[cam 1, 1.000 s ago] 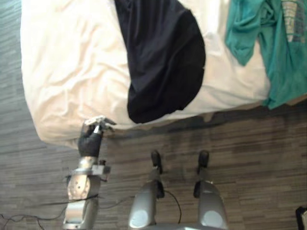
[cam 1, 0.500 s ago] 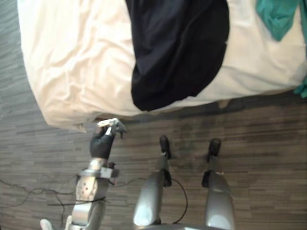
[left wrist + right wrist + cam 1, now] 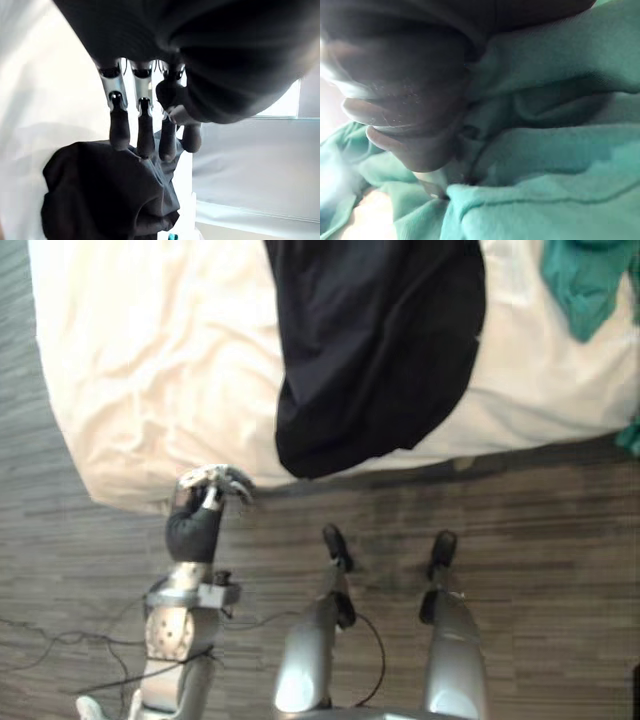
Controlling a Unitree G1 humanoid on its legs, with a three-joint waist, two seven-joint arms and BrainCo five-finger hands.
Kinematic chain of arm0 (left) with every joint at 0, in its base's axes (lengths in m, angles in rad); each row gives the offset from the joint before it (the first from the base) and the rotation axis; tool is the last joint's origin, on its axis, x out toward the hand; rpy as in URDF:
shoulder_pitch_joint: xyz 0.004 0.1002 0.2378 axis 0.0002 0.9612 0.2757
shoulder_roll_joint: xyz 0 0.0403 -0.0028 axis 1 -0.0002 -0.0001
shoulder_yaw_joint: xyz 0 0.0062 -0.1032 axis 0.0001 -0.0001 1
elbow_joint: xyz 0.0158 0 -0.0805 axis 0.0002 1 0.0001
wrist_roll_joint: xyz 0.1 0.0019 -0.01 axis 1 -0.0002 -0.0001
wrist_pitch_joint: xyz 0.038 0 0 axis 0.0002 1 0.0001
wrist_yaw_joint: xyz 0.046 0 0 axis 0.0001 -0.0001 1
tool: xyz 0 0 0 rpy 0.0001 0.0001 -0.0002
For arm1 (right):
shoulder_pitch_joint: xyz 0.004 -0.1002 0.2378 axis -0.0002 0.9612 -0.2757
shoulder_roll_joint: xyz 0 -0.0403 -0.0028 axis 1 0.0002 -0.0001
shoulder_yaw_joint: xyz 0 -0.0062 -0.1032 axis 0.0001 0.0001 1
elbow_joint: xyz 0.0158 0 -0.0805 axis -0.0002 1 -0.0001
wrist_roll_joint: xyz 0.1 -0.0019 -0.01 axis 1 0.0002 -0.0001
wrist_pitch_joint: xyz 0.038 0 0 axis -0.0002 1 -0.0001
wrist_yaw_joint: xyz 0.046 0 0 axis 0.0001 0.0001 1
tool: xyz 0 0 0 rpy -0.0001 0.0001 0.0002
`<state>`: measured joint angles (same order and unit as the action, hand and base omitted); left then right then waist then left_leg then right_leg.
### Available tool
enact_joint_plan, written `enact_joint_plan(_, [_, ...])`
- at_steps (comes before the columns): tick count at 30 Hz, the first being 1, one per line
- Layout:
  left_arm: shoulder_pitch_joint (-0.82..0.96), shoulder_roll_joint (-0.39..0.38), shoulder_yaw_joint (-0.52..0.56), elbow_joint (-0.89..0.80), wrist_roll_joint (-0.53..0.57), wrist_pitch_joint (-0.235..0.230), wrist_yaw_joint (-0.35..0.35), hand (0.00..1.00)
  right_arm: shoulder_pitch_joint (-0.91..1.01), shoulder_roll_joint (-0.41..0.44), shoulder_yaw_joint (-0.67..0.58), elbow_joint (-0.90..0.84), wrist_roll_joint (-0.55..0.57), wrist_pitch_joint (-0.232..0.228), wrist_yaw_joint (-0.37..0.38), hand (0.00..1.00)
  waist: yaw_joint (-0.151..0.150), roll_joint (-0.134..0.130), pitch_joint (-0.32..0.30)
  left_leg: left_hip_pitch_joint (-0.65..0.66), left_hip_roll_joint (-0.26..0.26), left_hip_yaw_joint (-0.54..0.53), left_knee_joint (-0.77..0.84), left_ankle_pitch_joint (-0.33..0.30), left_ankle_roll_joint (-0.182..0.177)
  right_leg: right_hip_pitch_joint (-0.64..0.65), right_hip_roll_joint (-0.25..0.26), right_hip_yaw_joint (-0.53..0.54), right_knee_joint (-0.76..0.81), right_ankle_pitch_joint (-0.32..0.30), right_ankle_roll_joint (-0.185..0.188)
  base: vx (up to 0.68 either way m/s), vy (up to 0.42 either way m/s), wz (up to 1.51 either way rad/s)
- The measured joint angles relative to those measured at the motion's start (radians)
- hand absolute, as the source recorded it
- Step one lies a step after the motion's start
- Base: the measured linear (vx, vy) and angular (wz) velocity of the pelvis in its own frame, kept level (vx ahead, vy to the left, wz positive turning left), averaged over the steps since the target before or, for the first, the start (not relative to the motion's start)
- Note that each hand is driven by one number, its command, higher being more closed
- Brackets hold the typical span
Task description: Tidy the bed and pick cloth on bed and put in laundry
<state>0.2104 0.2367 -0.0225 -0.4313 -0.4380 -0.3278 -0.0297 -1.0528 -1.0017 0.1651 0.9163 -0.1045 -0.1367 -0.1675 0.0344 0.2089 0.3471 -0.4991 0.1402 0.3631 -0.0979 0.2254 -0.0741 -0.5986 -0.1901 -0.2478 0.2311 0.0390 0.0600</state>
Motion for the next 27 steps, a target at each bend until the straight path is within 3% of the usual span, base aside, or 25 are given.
enact_joint_plan(3, [-0.021,0.001,0.001,0.000,0.030,-0.001,0.018,0.00,0.061,0.044,-0.061,-0.016,0.027,-0.001,0.006,1.00,-0.001,-0.017,-0.010,0.012,0.000,0.010,0.002,0.018,-0.020,0.000,-0.005,0.000,0.035,-0.025,-0.004,0.05,-0.060,0.11])
enact_joint_plan(6, [-0.104,0.018,0.009,-0.001,0.131,-0.009,0.068,0.00,0.117,0.114,-0.121,-0.075,0.064,-0.001,0.007,1.00,-0.001,-0.028,-0.019,0.020,0.010,0.010,0.002,0.027,-0.033,0.001,0.001,0.000,0.050,-0.035,-0.012,0.01,-0.050,-0.02])
enact_joint_plan(13, [-0.420,0.149,0.018,0.024,0.305,-0.010,0.170,0.00,0.173,0.243,-0.165,-0.197,0.077,0.004,0.006,1.00,-0.024,-0.029,-0.019,0.029,0.030,0.019,-0.004,0.010,-0.047,-0.003,0.011,0.005,0.065,-0.036,-0.020,-0.04,-0.043,-0.06])
enact_joint_plan(15, [-0.552,0.183,0.017,0.091,0.378,-0.008,0.237,0.00,0.183,0.299,-0.167,-0.236,0.085,0.010,-0.006,1.00,-0.019,-0.058,-0.036,0.018,0.033,0.047,-0.004,0.008,-0.046,-0.031,0.015,0.024,0.065,-0.027,-0.020,-0.03,-0.027,-0.26])
enact_joint_plan(18, [-0.760,0.190,-0.012,0.257,0.489,0.019,0.311,0.00,0.189,0.369,-0.163,-0.287,0.097,0.010,-0.008,1.00,-0.041,-0.080,-0.047,-0.002,0.032,0.055,-0.005,0.025,-0.026,-0.053,0.016,0.031,0.065,-0.018,-0.023,0.02,-0.034,-0.07])
enact_joint_plan(22, [-1.002,0.189,-0.109,0.505,0.621,0.090,0.358,0.00,0.186,0.425,-0.157,-0.348,0.098,0.010,-0.031,1.00,-0.052,-0.080,-0.047,-0.011,0.036,0.082,-0.004,0.037,-0.015,-0.062,0.019,0.032,0.064,-0.017,-0.025,0.04,-0.036,-0.01])
enact_joint_plan(27, [-1.172,0.162,-0.163,0.766,0.733,0.178,0.385,0.00,0.168,0.502,-0.153,-0.395,0.099,0.005,-0.050,1.00,-0.076,-0.082,-0.045,-0.018,0.054,0.105,-0.005,0.038,-0.017,-0.075,0.041,0.045,0.046,-0.007,-0.036,0.05,-0.061,-0.16])
